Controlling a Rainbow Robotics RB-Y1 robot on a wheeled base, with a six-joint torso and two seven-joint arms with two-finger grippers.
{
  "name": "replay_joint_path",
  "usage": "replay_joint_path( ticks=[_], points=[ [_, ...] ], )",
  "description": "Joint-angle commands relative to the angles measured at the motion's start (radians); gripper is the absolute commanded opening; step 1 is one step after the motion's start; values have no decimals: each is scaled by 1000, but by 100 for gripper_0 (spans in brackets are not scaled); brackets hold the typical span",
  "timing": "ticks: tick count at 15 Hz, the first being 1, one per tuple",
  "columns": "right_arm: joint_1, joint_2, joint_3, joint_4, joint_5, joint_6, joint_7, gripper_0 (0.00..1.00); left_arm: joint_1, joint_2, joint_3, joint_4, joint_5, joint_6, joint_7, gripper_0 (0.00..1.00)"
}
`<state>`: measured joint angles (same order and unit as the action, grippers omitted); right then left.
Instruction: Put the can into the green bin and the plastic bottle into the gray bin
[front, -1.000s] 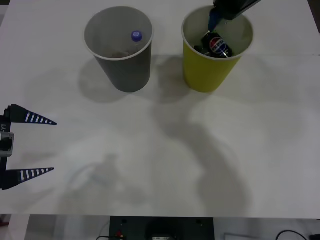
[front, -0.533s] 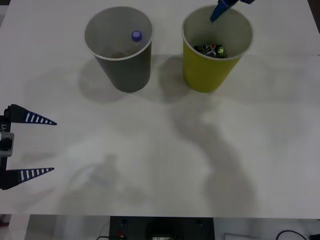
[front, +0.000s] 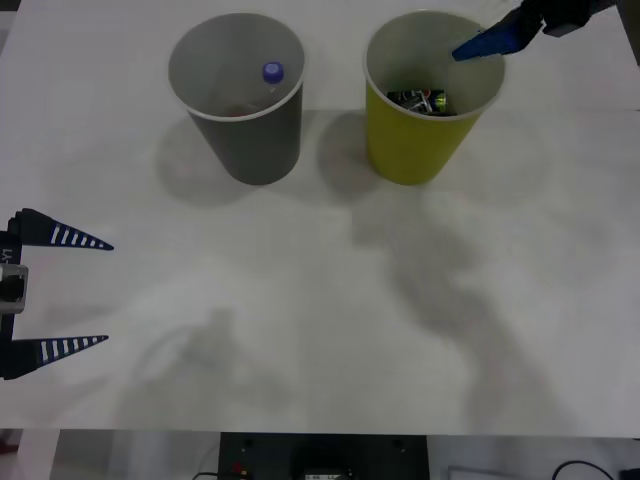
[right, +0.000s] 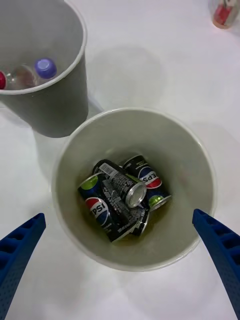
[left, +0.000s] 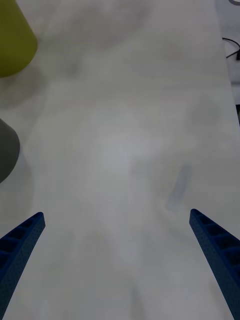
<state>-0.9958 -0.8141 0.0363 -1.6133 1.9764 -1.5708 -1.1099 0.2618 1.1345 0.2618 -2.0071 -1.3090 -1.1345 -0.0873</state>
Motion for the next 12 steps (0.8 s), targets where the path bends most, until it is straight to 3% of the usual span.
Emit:
replay_joint_path(
  ticks=[1, 5, 12],
  points=[
    [129, -14, -79, -137, -54, 0, 31, 100, 0, 0, 0, 0, 0, 0, 0, 100],
    [275, -30, -162, -227, -139, 0, 239, 100, 0, 0, 0, 0, 0, 0, 0, 100],
    [514, -56, -269, -267, -301, 0, 532, 100, 0, 0, 0, 0, 0, 0, 0, 100]
  ],
)
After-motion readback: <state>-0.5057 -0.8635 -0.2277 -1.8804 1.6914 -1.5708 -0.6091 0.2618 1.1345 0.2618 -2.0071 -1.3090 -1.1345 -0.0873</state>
